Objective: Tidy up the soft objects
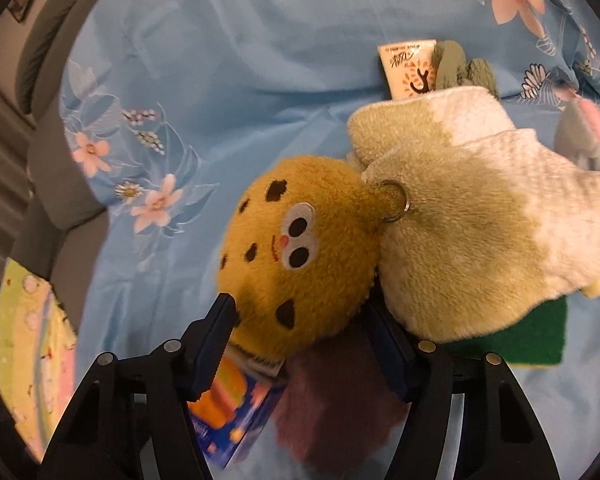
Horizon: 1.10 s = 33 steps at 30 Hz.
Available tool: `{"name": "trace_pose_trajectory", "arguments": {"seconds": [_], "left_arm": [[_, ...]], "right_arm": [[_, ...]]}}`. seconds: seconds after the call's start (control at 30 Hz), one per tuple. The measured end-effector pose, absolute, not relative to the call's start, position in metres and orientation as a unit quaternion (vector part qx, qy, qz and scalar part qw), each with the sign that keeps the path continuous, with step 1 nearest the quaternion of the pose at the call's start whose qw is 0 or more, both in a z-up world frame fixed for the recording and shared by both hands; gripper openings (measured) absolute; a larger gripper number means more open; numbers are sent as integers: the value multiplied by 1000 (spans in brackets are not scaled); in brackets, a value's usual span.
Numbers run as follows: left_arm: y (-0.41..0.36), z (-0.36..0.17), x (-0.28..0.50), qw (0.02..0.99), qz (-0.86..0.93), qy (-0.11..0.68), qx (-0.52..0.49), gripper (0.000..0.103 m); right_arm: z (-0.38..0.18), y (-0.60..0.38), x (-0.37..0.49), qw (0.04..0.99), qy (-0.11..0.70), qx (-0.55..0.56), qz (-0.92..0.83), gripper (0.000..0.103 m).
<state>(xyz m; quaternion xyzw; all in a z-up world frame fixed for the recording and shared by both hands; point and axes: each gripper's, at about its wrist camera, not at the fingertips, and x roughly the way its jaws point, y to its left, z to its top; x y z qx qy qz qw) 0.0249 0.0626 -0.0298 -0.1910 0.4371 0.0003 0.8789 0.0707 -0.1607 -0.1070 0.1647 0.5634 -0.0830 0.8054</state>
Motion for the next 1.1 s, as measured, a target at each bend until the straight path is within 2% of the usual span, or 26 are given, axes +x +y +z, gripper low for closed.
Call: {"name": "trace_pose_trajectory", "arguments": {"seconds": [0.17,0.23,0.3,0.47,0.83,1.1], "left_arm": [[62,-31,28,874,-2,443,-200,91],[62,-31,29,872,-5,446,-202,91],[63,-30,29,872,-8,445,-204,91],[64,-33,31,870,2,449,-203,91],[72,-35,30,863,14,449,-234,91],[71,-33,25,860,4,449,-241,91]], "right_arm": [[-115,-159,81,820,543,153,-96,52],[-115,-161,81,826,532,157,-98,34],[-113,-164,80,833,522,159,-90,27],[-91,-168,72,842,504,170,-87,25],[-4,-140,25,876,463,135,-9,24],[-8,-167,-33,855,500,130,-48,24]]}}
